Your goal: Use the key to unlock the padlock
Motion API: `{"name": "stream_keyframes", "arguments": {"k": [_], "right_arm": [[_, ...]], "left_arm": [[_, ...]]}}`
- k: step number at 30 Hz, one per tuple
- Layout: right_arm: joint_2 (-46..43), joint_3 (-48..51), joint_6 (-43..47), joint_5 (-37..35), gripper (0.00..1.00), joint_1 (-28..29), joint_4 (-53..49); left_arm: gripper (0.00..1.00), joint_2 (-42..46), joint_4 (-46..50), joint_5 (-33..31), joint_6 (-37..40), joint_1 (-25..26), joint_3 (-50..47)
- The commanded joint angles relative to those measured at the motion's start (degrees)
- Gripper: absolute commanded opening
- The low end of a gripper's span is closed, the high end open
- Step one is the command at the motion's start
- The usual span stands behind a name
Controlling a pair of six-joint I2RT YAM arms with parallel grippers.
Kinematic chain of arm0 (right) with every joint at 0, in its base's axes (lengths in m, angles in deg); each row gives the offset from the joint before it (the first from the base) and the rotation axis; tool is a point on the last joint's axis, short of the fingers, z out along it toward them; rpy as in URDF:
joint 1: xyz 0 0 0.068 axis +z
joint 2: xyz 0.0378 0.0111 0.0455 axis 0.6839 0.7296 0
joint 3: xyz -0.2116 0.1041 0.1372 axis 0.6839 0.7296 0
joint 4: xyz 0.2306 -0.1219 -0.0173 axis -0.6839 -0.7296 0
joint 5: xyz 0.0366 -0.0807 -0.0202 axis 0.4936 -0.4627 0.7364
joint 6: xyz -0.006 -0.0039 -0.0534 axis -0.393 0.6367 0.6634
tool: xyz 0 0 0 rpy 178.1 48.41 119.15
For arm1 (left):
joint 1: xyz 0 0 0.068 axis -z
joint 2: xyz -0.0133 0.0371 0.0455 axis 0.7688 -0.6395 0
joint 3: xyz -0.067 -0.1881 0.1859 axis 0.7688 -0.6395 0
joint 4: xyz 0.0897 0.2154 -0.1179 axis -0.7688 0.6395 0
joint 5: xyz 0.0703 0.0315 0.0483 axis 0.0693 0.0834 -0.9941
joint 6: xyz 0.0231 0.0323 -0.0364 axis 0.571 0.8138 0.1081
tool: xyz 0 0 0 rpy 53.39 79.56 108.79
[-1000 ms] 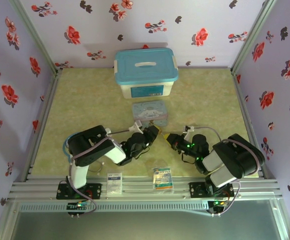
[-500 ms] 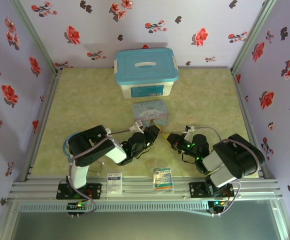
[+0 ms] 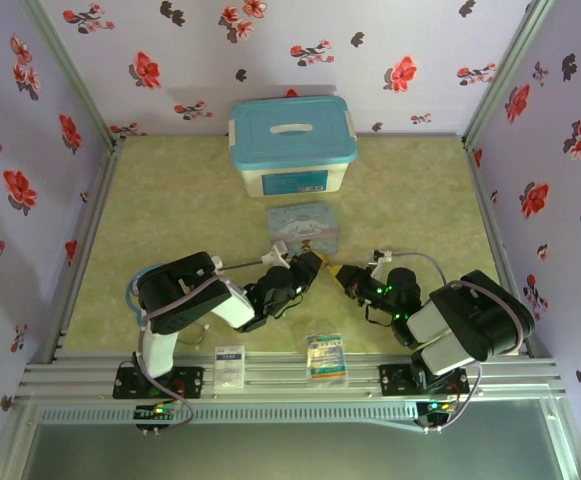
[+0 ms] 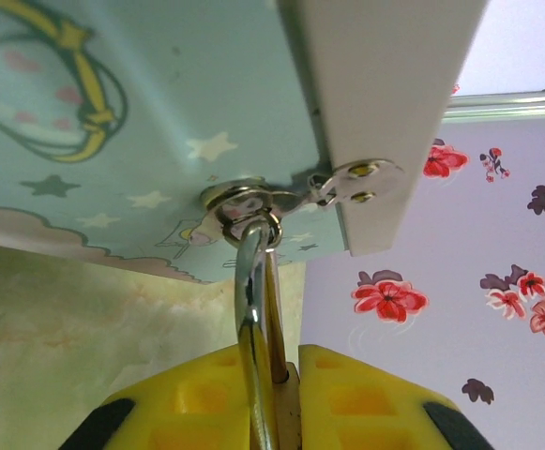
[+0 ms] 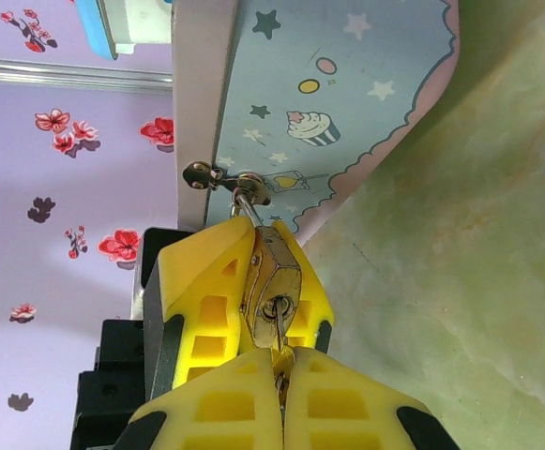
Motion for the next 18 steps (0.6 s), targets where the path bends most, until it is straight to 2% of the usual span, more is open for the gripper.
{"name": "stream_keyframes", "arguments": {"k": [1, 8, 13, 18], "right_arm": [[-0.7, -0.7, 1.8, 0.8, 0.0, -0.4, 1.0], [1.7, -1.2, 1.9, 1.9, 0.0, -1.7, 2.6], [5.3, -2.8, 3.1, 7.7, 0.0, -5.7, 3.1], [5.3, -3.7, 3.9, 11.6, 0.0, -8.0, 3.2]], "left_arm": [[0.0, 0.5, -4.4, 1.9, 0.0, 1.4, 2.0], [0.0, 1.4, -4.9, 3.0, -1.6, 1.6, 1.8], [0.0, 2.8, -5.0, 3.9, -2.1, 2.3, 1.6], [0.0, 2.7, -5.1, 4.3, -2.7, 2.3, 1.2]]}}
